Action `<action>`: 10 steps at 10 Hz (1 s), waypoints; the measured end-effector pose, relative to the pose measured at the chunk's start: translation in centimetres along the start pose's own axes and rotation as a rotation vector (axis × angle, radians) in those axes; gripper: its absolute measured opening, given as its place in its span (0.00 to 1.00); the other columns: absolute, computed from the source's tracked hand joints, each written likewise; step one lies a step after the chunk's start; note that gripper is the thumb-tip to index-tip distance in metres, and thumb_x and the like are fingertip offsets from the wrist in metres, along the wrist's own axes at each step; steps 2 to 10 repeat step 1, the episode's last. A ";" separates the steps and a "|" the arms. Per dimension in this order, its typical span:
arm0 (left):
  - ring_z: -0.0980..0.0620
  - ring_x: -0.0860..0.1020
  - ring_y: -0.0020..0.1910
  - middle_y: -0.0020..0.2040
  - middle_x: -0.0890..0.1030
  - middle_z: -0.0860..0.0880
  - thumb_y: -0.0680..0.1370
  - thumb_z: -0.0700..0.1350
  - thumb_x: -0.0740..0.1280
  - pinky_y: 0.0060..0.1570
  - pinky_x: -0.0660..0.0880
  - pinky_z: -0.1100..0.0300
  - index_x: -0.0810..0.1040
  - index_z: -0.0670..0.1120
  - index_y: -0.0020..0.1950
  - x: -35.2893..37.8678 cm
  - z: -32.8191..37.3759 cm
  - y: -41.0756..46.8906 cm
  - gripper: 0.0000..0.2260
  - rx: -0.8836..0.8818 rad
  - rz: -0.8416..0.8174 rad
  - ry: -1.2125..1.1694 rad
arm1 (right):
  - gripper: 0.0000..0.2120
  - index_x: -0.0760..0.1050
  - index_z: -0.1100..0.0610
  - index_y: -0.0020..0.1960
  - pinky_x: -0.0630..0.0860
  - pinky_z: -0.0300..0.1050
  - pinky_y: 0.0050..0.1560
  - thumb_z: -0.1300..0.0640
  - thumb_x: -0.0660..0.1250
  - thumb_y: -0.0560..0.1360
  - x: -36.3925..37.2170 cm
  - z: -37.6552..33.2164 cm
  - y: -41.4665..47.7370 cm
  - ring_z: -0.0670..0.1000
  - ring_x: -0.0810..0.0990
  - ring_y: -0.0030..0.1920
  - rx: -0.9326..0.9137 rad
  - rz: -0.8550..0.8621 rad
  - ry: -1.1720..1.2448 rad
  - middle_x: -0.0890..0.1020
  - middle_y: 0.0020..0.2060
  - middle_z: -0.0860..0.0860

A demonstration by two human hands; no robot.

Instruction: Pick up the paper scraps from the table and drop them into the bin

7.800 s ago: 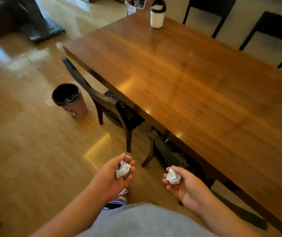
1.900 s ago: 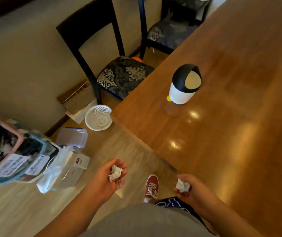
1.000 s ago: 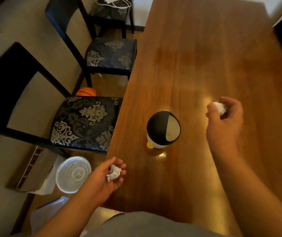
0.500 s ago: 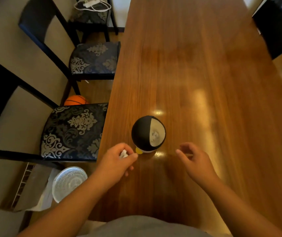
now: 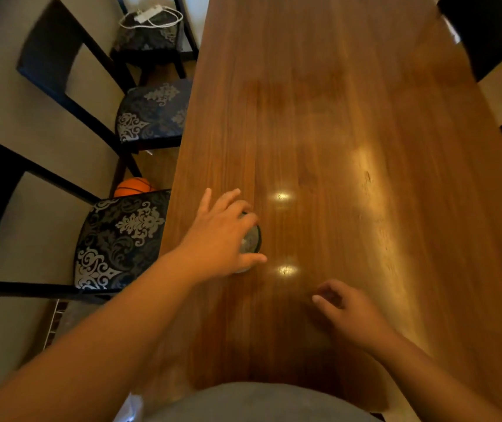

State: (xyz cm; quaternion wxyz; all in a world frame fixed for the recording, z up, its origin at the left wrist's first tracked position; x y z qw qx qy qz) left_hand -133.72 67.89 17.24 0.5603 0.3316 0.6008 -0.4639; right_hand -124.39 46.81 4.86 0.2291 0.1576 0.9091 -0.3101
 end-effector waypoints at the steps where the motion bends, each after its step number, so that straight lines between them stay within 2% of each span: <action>1: 0.48 0.54 0.77 0.71 0.68 0.51 0.70 0.72 0.57 0.75 0.49 0.38 0.67 0.56 0.68 -0.7 -0.3 -2.0 0.32 -0.043 0.148 -0.084 | 0.03 0.76 0.39 0.49 0.74 0.33 0.39 0.44 0.66 0.75 -1.7 0.2 -0.1 0.32 0.77 0.44 0.006 0.043 0.034 0.82 0.42 0.40; 10: 0.48 0.54 0.77 0.71 0.68 0.51 0.70 0.72 0.57 0.75 0.49 0.38 0.67 0.56 0.68 -0.7 -0.3 -2.0 0.32 -0.043 0.148 -0.084 | 0.03 0.76 0.39 0.49 0.74 0.33 0.39 0.44 0.66 0.75 -1.7 0.2 -0.1 0.32 0.77 0.44 0.006 0.043 0.034 0.82 0.42 0.40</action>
Point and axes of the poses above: each hand's wrist, its own y-axis towards the middle knuckle, its own x-axis out of the palm, z = x × y, the point moved 10 cm from there along y, towards the middle knuckle
